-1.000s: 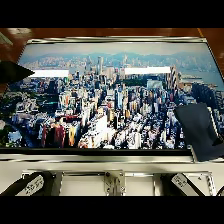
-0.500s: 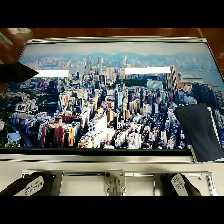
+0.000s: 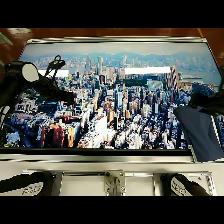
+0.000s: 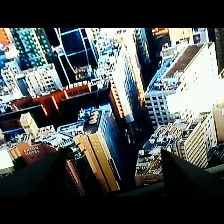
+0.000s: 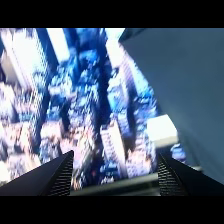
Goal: Fold the shirts.
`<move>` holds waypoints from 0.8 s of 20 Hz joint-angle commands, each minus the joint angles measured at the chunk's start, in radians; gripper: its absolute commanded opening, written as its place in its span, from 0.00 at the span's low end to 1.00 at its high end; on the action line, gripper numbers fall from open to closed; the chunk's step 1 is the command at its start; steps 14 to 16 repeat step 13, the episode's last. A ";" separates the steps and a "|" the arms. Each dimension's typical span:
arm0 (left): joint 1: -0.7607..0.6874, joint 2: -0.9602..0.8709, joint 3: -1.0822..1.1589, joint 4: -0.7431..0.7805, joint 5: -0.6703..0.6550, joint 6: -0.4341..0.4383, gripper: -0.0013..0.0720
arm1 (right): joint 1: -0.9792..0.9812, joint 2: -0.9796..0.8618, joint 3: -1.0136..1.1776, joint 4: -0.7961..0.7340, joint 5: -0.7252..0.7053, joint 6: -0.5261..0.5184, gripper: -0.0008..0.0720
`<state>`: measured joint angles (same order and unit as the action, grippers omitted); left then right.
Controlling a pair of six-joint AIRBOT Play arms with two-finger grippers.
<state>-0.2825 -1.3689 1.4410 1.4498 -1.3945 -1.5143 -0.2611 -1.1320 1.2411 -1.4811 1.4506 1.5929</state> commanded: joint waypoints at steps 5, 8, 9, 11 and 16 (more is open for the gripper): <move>-0.028 -0.023 0.000 -0.042 0.046 -0.025 0.97 | 0.047 -0.050 0.003 0.014 0.053 -0.004 0.90; -0.027 -0.023 0.000 -0.036 0.052 -0.023 0.97 | 0.047 -0.050 0.003 0.014 0.053 -0.004 0.91; -0.027 -0.022 0.000 -0.034 0.051 -0.016 0.97 | 0.047 -0.050 0.003 0.014 0.053 -0.004 0.91; -0.027 -0.023 0.000 -0.033 0.051 -0.016 0.97 | 0.047 -0.050 0.003 0.013 0.053 -0.003 0.90; -0.027 -0.023 0.000 -0.033 0.056 -0.016 0.97 | 0.047 -0.050 0.003 0.014 0.053 -0.004 0.91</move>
